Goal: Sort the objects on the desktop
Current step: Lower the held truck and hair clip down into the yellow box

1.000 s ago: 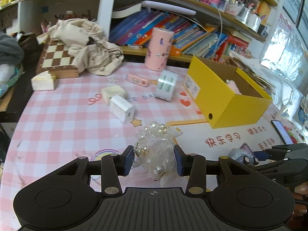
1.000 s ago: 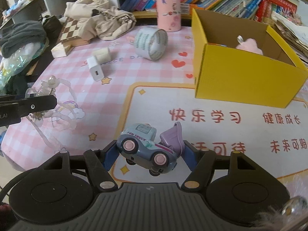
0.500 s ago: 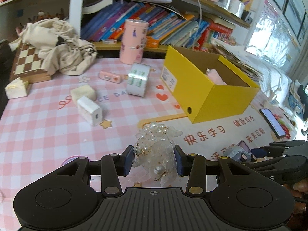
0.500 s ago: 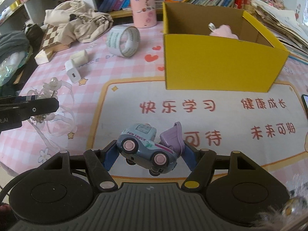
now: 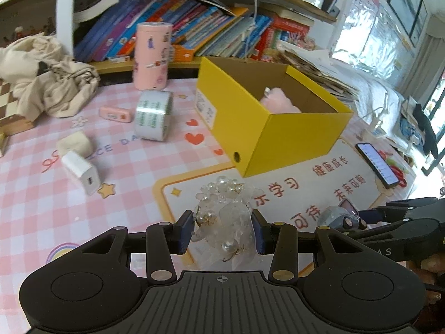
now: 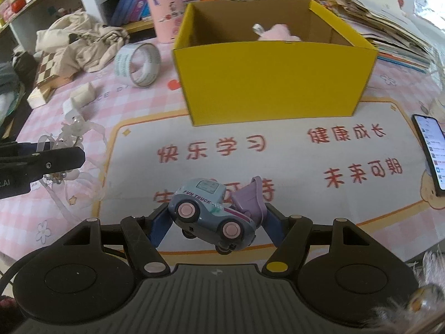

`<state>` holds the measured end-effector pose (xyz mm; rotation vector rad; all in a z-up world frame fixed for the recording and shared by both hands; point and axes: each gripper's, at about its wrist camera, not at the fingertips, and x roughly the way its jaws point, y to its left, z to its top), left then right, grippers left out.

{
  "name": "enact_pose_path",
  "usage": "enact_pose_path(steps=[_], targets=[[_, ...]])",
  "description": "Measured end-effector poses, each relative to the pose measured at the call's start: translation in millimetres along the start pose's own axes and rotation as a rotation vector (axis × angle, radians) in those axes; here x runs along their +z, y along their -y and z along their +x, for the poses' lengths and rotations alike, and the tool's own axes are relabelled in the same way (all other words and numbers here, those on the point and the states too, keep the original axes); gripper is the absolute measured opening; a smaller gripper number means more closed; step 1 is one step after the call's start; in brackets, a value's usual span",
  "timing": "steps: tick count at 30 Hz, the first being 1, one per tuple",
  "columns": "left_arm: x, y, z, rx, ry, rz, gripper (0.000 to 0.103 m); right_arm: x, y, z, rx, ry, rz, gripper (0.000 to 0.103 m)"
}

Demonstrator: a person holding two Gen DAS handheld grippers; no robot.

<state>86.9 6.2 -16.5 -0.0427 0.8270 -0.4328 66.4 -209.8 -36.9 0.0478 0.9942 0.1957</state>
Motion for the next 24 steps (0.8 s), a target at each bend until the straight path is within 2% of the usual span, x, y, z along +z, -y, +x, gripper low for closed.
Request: enact_pose_path(steps=[18, 24], targets=[[20.0, 51.3, 44.7, -0.025, -0.045, 0.046, 0.042, 17.0, 60.8, 9.6, 0.008, -0.028, 0.016, 0.067], [22.9, 65.4, 63.8, -0.023, -0.066, 0.020, 0.042, 25.6, 79.8, 18.5, 0.025, -0.061, -0.019, 0.067]])
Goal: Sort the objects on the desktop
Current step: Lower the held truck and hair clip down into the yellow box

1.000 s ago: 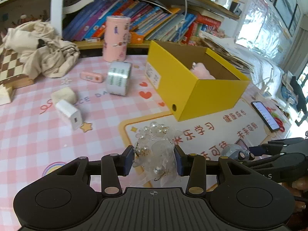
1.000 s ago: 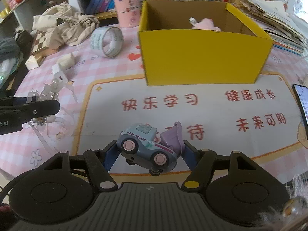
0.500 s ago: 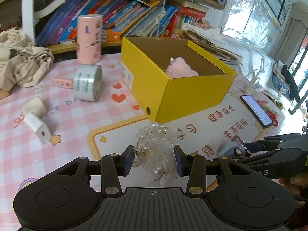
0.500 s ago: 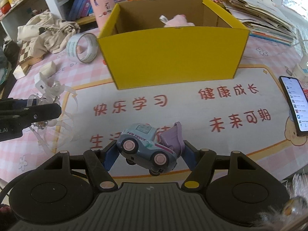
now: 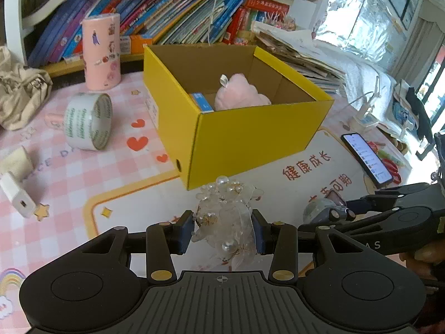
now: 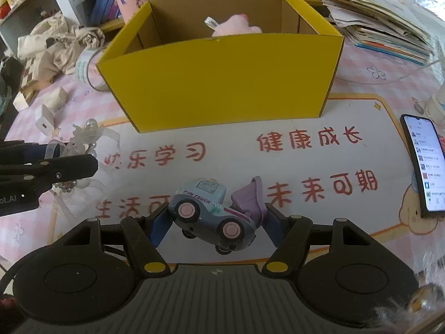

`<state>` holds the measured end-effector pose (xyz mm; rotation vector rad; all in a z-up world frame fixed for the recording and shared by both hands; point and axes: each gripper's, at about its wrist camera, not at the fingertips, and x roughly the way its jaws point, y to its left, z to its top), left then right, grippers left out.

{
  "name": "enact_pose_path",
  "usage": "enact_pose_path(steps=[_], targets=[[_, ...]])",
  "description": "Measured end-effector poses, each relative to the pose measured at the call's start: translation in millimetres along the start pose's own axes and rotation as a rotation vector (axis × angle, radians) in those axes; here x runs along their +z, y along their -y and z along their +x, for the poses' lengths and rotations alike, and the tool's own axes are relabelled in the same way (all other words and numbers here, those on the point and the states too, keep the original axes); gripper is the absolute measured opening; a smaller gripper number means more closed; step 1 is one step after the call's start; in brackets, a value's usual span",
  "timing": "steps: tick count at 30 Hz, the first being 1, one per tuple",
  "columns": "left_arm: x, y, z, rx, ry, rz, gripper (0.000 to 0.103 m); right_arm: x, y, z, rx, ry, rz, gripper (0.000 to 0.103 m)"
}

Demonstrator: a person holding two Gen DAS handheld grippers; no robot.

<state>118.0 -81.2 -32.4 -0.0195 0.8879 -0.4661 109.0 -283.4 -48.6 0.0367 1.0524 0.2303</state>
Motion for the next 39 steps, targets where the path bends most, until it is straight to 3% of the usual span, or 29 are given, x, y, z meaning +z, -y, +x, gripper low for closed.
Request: enact_pose_path(steps=[7, 16, 22, 27, 35, 39], targets=[[15.0, 21.4, 19.3, 0.002, 0.008, -0.011, 0.042, 15.4, 25.7, 4.4, 0.019, -0.011, -0.047, 0.067], [50.5, 53.7, 14.6, 0.013, 0.099, 0.013, 0.042, 53.5, 49.6, -14.2, 0.099, 0.057, -0.134, 0.067], [80.0, 61.0, -0.8, 0.018, 0.205, -0.029, 0.042, 79.8, 51.4, -45.2, 0.181, 0.164, -0.218, 0.067], [112.9, 68.5, -11.2, 0.028, 0.295, 0.012, 0.042, 109.0, 51.0, -67.2, 0.218, 0.296, -0.306, 0.067], [179.6, 74.2, -19.0, 0.124, 0.480, 0.120, 0.042, 167.4, 50.9, -54.6, 0.225, 0.395, -0.366, 0.064], [208.6, 71.0, -26.9, 0.166, 0.585, 0.122, 0.042, 195.0, 46.0, -48.9, 0.227, 0.449, -0.402, 0.064]])
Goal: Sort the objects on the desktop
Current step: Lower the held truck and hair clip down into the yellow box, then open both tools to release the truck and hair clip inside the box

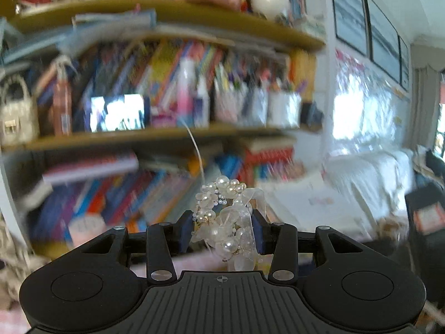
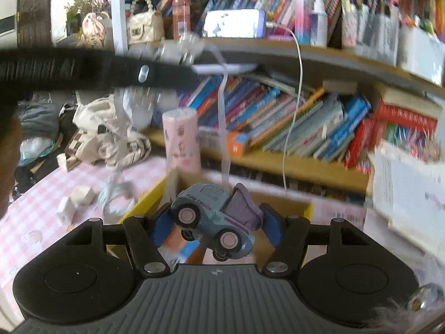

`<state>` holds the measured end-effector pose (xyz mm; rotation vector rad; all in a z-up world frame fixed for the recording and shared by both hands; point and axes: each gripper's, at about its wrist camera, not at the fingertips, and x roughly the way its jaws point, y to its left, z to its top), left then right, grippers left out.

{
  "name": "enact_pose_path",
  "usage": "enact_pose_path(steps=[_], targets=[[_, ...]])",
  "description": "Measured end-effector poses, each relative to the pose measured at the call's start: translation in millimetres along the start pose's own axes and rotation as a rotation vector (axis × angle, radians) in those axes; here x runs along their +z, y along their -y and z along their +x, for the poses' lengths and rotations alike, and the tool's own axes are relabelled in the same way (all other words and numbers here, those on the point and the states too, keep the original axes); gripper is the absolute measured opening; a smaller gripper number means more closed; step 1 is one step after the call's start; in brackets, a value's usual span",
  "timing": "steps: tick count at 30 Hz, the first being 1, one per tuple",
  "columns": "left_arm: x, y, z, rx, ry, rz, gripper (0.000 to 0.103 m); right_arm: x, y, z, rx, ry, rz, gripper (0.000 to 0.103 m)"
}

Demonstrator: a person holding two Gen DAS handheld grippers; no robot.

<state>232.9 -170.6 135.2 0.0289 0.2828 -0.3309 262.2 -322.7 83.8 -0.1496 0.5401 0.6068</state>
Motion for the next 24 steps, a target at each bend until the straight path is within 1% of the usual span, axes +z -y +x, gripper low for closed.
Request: enact_pose_path(steps=[2, 4, 6, 9, 12, 14, 18, 22, 24], targets=[[8.1, -3.4, 5.9, 0.019, 0.043, -0.002, 0.042, 7.8, 3.2, 9.0, 0.000, 0.023, -0.015, 0.064], [7.4, -9.3, 18.4, 0.025, 0.036, -0.018, 0.042, 12.3, 7.0, 20.6, 0.007, 0.030, -0.020, 0.064], [-5.0, -14.6, 36.9, 0.025, -0.042, -0.044, 0.042, 9.5, 9.1, 37.2, 0.014, -0.012, -0.026, 0.064], [-37.2, -18.7, 63.0, 0.045, -0.195, -0.056, 0.042, -5.2, 10.3, 64.6, 0.045, -0.118, -0.046, 0.064], [-71.2, -20.0, 76.4, 0.059, -0.323, -0.049, 0.042, -23.4, 10.3, 85.1, 0.083, -0.226, -0.068, 0.064], [-89.3, -20.6, 79.5, 0.057, -0.384, -0.048, 0.043, -32.4, 11.1, 95.1, 0.108, -0.283, -0.078, 0.064], [-115.0, -18.8, 81.3, 0.049, -0.469, -0.041, 0.045, -42.8, 9.3, 107.2, 0.132, -0.344, -0.125, 0.064], [-129.1, -22.2, 84.1, 0.052, -0.520, -0.063, 0.047, -48.4, 7.0, 111.4, 0.145, -0.386, -0.159, 0.064], [-132.9, -21.9, 86.2, 0.058, -0.532, -0.049, 0.049, -48.8, 4.9, 110.7, 0.152, -0.390, -0.169, 0.065]])
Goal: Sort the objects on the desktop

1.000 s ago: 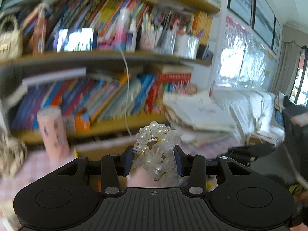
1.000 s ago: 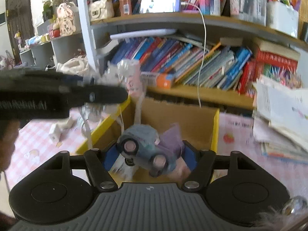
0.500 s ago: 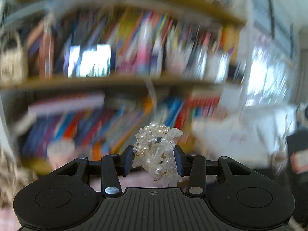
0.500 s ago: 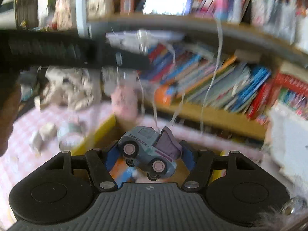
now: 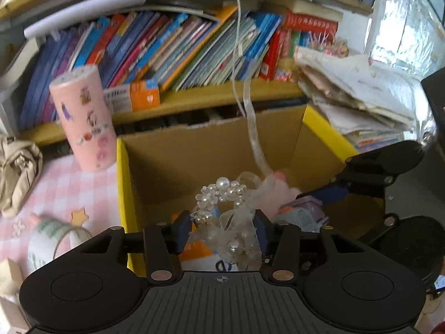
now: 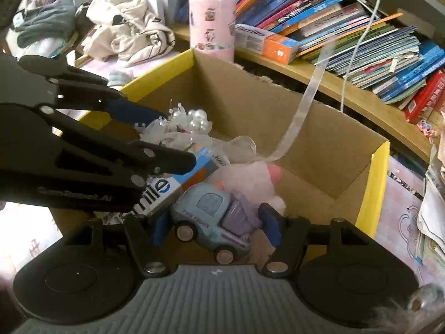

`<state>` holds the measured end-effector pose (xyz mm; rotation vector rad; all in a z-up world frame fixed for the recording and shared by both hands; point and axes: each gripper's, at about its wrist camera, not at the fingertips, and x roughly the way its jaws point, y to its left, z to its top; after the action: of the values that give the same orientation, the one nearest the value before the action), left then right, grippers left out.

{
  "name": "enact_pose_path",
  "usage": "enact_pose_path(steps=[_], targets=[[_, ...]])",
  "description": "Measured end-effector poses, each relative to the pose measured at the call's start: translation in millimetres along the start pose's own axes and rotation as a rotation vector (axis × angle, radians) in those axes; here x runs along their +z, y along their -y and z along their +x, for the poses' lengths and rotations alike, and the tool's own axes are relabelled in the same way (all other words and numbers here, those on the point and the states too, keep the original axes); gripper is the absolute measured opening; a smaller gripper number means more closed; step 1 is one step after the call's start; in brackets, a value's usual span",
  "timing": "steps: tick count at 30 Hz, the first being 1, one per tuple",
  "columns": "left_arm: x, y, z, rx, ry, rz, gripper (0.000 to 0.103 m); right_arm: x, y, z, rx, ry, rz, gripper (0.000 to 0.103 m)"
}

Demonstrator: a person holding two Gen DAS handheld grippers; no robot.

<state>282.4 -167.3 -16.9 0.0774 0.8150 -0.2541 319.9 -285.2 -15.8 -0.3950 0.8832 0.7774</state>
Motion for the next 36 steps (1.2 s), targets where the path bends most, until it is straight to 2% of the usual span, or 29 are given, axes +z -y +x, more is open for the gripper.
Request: enact_pose_path(steps=[8, 16, 22, 36], targets=[[-3.2, 7.7, 3.3, 0.045, -0.003, 0.052, 0.055, 1.7, -6.0, 2.6, -0.017, -0.015, -0.015, 0.065], [-0.2, 6.8, -8.0, 0.087, 0.031, 0.043, 0.081, 1.0, -4.6, -1.9, -0.029, -0.007, 0.012, 0.079], [1.5, 7.9, -24.1, 0.095, 0.066, 0.036, 0.091, -2.7, -1.7, -13.6, -0.037, 0.018, 0.067, 0.086], [-12.1, 19.0, -72.9, 0.114, 0.157, 0.005, 0.097, -24.2, -12.3, -54.0, -0.086, 0.112, 0.181, 0.089]])
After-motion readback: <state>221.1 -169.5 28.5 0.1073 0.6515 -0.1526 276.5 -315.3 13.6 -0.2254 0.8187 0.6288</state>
